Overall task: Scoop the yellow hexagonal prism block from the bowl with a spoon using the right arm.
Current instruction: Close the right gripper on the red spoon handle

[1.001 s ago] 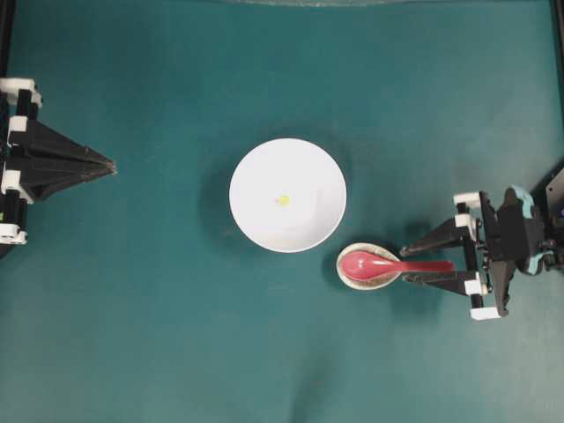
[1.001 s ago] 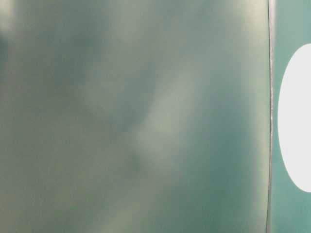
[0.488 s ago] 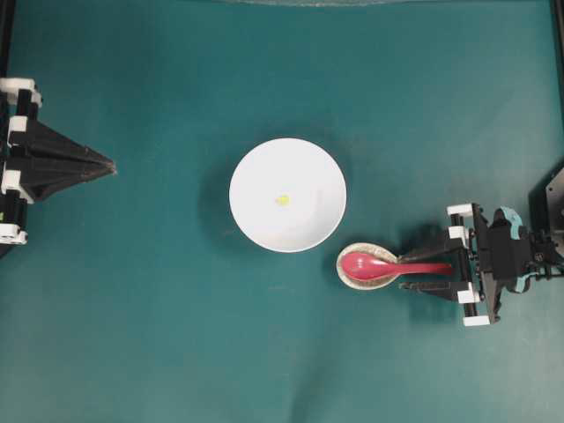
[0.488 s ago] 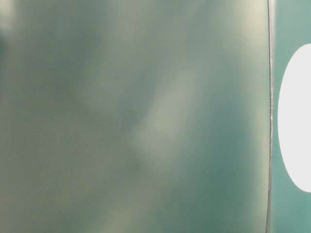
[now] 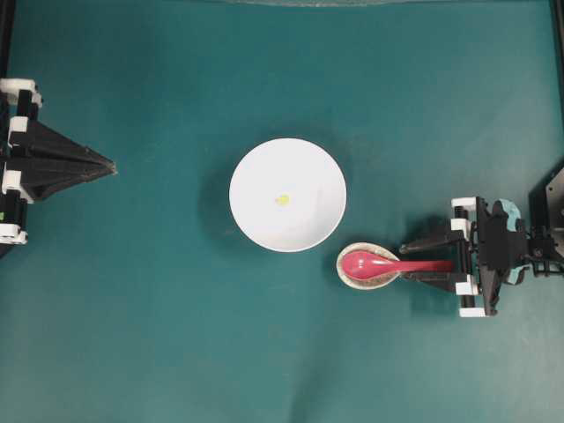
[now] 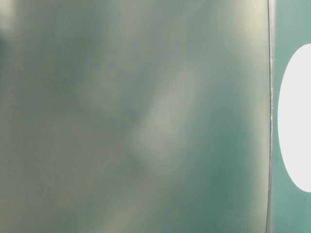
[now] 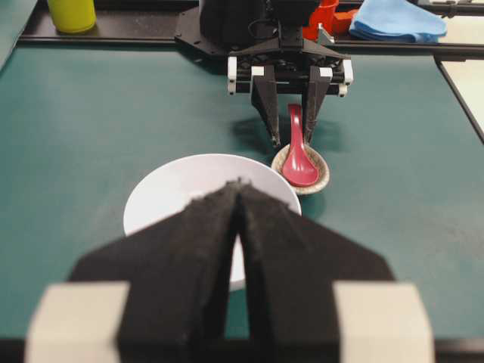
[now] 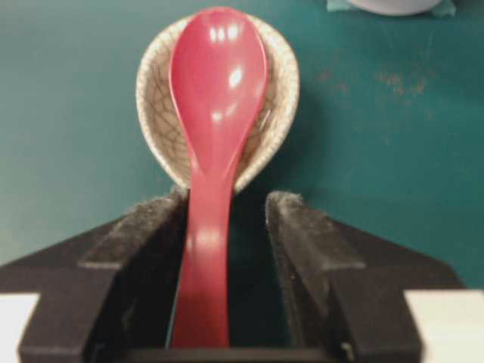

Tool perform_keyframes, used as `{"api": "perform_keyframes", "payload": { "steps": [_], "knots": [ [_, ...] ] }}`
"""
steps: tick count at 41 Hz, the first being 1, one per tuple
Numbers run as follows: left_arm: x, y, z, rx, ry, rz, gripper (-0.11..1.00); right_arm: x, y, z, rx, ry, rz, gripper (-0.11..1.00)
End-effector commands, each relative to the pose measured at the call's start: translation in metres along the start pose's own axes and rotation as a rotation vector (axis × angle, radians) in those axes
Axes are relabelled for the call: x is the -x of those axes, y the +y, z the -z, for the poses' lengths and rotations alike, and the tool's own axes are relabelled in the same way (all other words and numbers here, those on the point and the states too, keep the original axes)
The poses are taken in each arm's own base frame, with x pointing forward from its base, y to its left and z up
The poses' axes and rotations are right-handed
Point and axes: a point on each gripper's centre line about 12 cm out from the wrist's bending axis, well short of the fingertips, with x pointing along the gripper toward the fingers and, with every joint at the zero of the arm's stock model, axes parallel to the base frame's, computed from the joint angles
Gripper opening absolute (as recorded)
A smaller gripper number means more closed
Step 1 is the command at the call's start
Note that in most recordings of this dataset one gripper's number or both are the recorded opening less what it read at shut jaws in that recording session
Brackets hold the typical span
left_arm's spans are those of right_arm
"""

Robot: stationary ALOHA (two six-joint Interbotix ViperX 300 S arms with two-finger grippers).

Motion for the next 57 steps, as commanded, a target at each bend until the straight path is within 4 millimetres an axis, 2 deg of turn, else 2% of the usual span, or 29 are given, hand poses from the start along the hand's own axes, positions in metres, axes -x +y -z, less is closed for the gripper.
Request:
{"api": "perform_keyframes", "payload": {
  "steps": [1,41,45,51,57],
  "knots": [
    [-0.002,0.0,-0.008,-0.002,-0.015,0.0,0.02,0.001,0.002,-0.002,-0.002,-0.011,-0.007,0.5],
    [-0.002,0.0,-0.007,0.005,-0.002,0.0,0.02,0.012,0.008,-0.009,0.016,-0.067,-0.051,0.49],
    [-0.002,0.0,-0.007,0.002,0.0,0.0,0.02,0.012,0.009,-0.009,0.019,-0.067,-0.055,0.43],
    [-0.002,0.0,-0.007,0.003,-0.002,0.0,0.02,0.013,0.009,-0.009,0.021,-0.067,-0.057,0.25],
    [-0.002,0.0,-0.007,0.006,0.0,0.0,0.02,0.014,0.01,-0.013,0.01,-0.083,-0.063,0.24]
  ]
}}
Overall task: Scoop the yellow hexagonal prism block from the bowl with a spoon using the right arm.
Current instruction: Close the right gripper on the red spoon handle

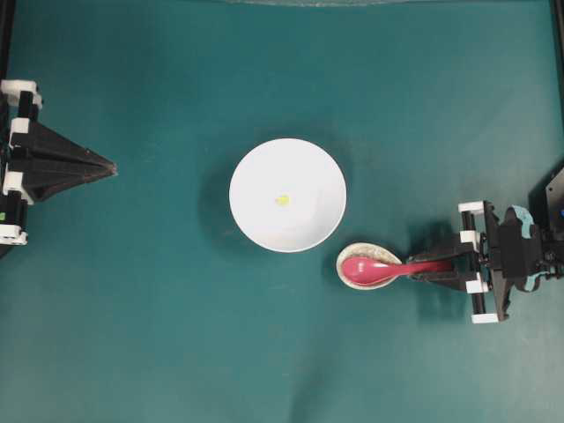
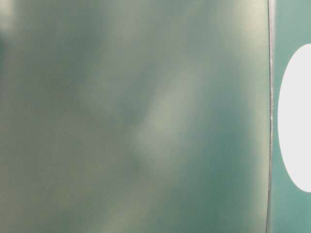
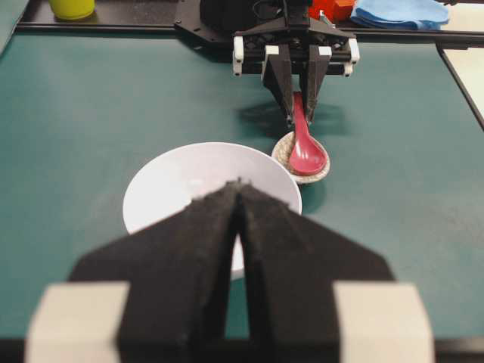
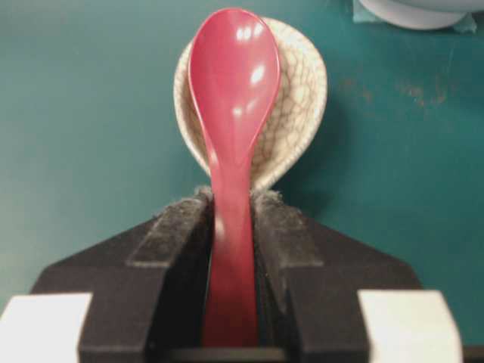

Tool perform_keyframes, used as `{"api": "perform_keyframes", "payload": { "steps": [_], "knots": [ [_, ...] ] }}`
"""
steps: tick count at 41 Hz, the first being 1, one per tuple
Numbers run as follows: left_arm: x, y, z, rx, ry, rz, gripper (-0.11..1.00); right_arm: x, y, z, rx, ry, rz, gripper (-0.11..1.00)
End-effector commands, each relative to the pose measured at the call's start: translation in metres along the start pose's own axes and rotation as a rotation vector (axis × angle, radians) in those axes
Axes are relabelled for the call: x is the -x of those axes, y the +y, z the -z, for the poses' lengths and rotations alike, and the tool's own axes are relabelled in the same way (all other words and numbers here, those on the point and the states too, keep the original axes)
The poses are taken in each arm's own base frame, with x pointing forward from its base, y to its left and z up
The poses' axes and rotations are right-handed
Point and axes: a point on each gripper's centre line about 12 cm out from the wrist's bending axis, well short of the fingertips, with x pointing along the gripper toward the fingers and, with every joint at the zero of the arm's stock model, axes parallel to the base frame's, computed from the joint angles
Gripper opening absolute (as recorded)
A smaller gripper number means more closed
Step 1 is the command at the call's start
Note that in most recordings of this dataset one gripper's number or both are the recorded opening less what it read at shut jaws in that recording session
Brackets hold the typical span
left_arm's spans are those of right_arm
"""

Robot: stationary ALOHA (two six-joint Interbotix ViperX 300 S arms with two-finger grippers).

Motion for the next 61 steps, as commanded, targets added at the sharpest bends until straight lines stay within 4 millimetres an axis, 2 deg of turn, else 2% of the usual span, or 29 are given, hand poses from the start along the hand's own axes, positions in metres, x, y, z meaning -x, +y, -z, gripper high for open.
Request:
{"api": "perform_keyframes", "payload": {
  "steps": [1,12,28,40,61],
  "knots": [
    [-0.0023,-0.0001,-0.0097,-0.002,-0.021,0.0,0.02,0.0018,0.0023,-0.0105,-0.018,-0.044,-0.013,0.24],
    [-0.0022,-0.0001,-0.0091,-0.002,-0.02,0.0,0.02,0.0094,0.0004,-0.0162,-0.052,-0.021,-0.022,0.24],
    [-0.0022,-0.0001,-0.0091,0.0,-0.02,0.0,0.02,0.0056,0.001,-0.0155,-0.057,0.025,-0.018,0.24],
    [-0.0022,-0.0001,-0.0091,0.0,-0.02,0.0,0.02,0.0037,0.002,-0.0174,-0.057,0.018,-0.018,0.43],
    [-0.0022,-0.0001,-0.0084,0.0,-0.018,0.0,0.02,0.002,0.0031,-0.0164,-0.049,0.022,-0.019,0.44]
  ]
}}
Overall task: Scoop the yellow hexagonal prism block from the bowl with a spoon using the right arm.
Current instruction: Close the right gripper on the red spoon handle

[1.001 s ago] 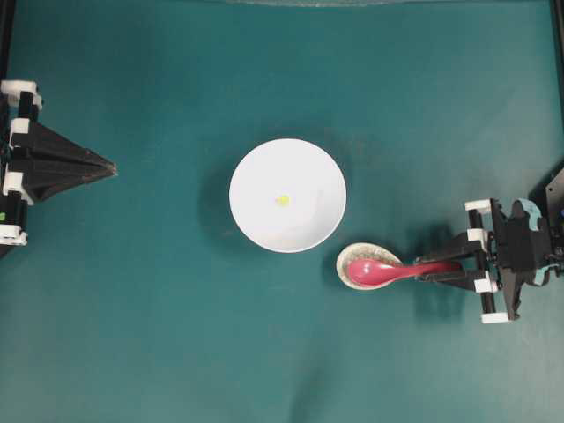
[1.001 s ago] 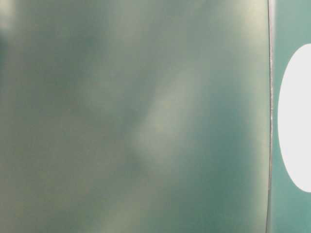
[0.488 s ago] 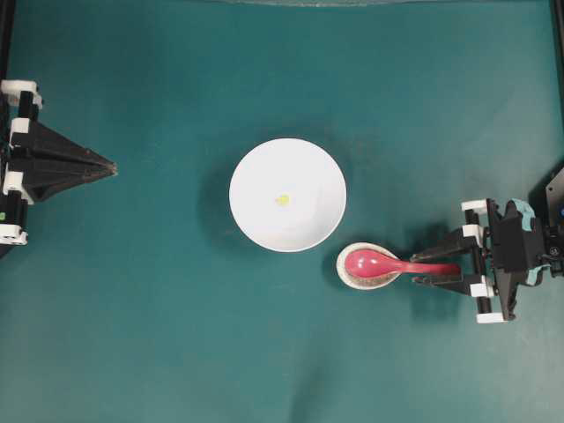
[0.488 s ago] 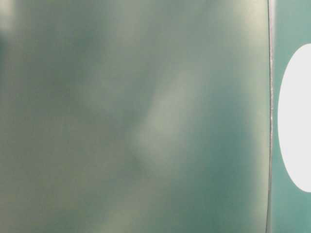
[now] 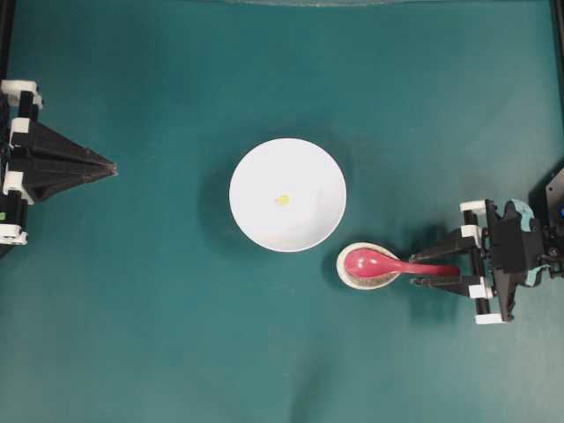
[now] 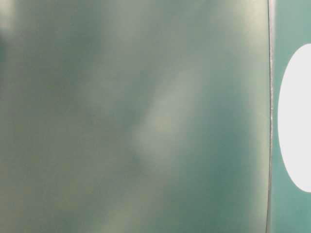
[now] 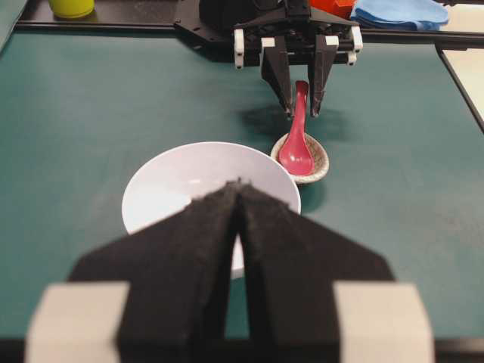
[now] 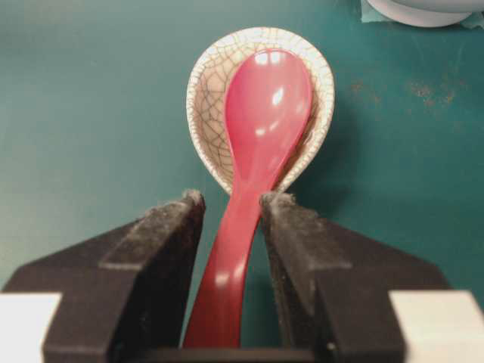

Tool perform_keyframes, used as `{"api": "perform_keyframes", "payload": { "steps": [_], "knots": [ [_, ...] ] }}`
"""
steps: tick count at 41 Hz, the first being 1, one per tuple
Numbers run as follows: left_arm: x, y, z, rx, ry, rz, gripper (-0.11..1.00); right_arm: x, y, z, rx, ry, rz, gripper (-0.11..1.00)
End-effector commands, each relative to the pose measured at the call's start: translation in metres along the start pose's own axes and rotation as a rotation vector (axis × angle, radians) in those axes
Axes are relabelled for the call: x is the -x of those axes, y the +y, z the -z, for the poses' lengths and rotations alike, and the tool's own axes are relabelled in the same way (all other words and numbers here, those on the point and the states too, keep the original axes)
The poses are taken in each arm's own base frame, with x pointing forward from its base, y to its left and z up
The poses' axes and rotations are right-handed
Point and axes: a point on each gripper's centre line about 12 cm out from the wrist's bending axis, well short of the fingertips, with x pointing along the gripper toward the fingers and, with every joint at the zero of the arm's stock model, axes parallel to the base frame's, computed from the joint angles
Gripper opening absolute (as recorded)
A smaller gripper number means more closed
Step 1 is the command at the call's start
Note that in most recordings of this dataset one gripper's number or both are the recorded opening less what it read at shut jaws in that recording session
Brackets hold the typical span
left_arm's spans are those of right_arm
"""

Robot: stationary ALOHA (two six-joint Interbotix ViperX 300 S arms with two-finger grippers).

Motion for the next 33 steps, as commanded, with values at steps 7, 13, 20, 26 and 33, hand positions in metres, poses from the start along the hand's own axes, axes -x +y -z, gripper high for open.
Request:
{"api": "perform_keyframes", "payload": {
  "steps": [7,13,20,26,33],
  "knots": [
    [-0.002,0.0,-0.008,-0.002,-0.017,0.0,0.02,-0.001,0.0,-0.001,0.023,-0.006,0.001,0.44],
    [-0.002,0.0,-0.008,-0.002,-0.017,0.0,0.02,-0.004,0.001,0.002,0.037,0.004,0.005,0.44],
    [-0.002,0.0,-0.008,0.002,-0.017,0.0,0.02,-0.008,0.0,0.007,0.043,0.018,0.024,0.44],
    [-0.002,0.0,-0.007,0.002,-0.011,0.0,0.02,-0.009,-0.003,0.006,0.022,0.006,0.054,0.44],
    [-0.002,0.0,-0.007,0.0,-0.008,0.0,0.02,-0.009,-0.003,0.006,0.008,0.012,0.057,0.44]
  ]
}}
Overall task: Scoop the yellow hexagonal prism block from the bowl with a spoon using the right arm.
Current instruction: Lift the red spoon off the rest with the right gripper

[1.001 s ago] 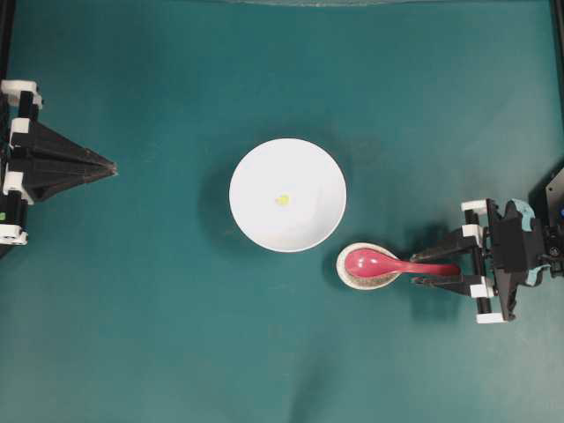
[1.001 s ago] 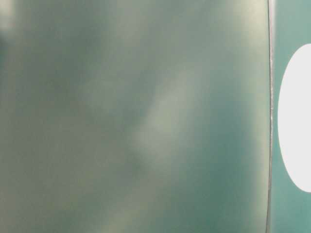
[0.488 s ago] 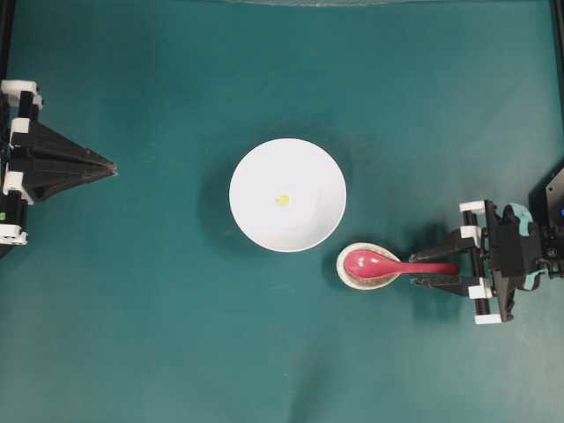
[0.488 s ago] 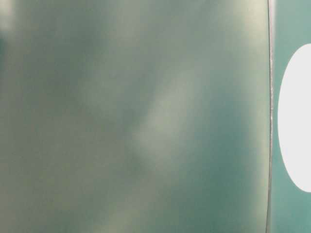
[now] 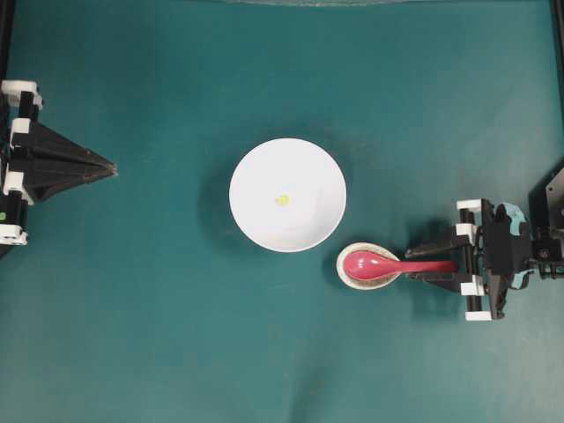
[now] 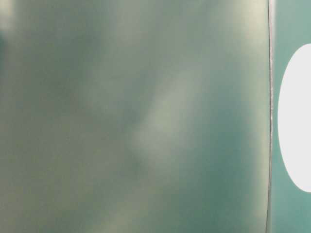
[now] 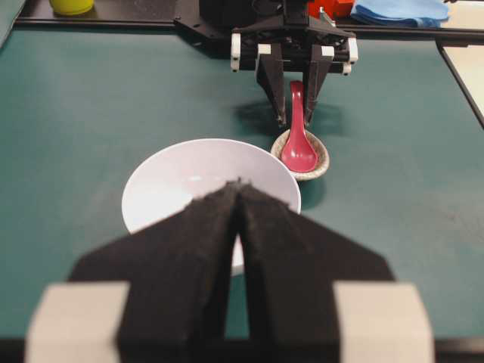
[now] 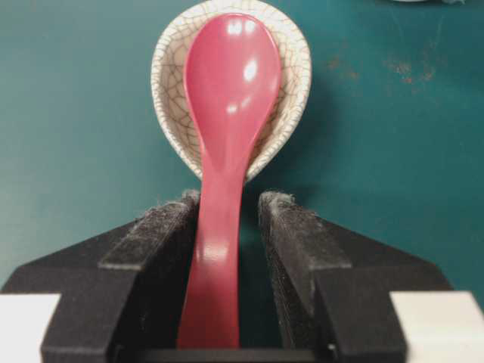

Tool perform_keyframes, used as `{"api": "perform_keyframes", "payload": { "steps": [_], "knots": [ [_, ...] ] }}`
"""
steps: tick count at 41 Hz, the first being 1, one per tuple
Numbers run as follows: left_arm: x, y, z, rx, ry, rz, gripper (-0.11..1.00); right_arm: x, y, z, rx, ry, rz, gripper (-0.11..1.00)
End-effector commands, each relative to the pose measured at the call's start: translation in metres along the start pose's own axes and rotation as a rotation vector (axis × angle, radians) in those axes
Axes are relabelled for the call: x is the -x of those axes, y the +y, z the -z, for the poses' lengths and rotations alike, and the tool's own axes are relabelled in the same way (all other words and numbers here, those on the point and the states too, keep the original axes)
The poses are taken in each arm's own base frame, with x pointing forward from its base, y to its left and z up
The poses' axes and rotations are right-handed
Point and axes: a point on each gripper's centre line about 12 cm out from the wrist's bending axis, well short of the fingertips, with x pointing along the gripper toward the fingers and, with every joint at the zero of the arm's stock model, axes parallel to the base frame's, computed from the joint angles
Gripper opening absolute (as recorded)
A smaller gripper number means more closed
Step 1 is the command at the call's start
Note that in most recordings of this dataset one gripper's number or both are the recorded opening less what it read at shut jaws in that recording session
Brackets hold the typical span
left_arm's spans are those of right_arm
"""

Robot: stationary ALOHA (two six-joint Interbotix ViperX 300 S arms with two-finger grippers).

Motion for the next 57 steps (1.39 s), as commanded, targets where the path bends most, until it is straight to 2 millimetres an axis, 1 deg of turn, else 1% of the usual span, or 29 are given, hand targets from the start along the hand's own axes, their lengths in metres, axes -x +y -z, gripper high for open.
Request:
{"api": "perform_keyframes", "payload": {
  "steps": [1,25,45,51,54,57],
  "knots": [
    [-0.0019,-0.0001,-0.0084,0.0,-0.017,0.0,0.02,-0.0011,0.0015,-0.0045,-0.015,-0.018,-0.002,0.44],
    [-0.0019,-0.0001,-0.0072,0.0,-0.011,0.0,0.02,0.0017,0.0017,-0.011,-0.029,-0.043,-0.009,0.44],
    [-0.0019,-0.0001,-0.007,0.0,-0.009,0.0,0.02,0.0019,0.0021,-0.0113,-0.028,-0.044,-0.01,0.43],
    [-0.0019,-0.0001,-0.0065,0.0,-0.005,0.0,0.02,0.0018,0.0019,-0.0113,-0.024,-0.044,-0.01,0.37],
    [-0.0019,0.0,-0.0063,-0.002,-0.003,0.0,0.02,0.0018,0.0018,-0.0116,-0.026,-0.046,-0.009,0.3],
    [-0.0019,0.0,-0.0063,-0.002,-0.003,0.0,0.02,0.002,0.0019,-0.0123,-0.027,-0.048,-0.01,0.25]
  ]
}}
